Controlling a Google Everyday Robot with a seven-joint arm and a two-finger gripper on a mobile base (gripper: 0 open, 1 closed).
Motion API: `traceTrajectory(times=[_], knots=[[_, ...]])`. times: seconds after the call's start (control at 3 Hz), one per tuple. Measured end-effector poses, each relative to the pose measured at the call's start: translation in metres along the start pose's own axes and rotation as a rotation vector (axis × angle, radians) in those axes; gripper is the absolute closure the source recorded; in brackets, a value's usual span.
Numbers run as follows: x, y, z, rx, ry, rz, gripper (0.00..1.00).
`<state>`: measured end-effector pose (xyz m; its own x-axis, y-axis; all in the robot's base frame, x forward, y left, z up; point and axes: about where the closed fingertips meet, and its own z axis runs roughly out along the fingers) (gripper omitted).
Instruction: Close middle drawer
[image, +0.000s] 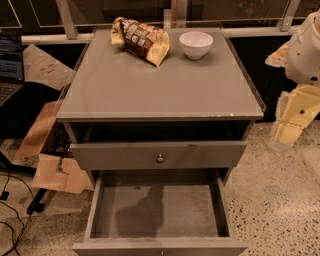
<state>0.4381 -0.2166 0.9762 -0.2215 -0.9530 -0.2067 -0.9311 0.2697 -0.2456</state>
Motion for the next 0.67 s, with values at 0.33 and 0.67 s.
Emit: traceTrajectory(times=[0.33,0.67], knots=[[0.0,0.0,0.0,0.0,0.0,0.0,0.0],[0.0019,0.0079,0.0076,0.02,-0.058,0.026,0.0]])
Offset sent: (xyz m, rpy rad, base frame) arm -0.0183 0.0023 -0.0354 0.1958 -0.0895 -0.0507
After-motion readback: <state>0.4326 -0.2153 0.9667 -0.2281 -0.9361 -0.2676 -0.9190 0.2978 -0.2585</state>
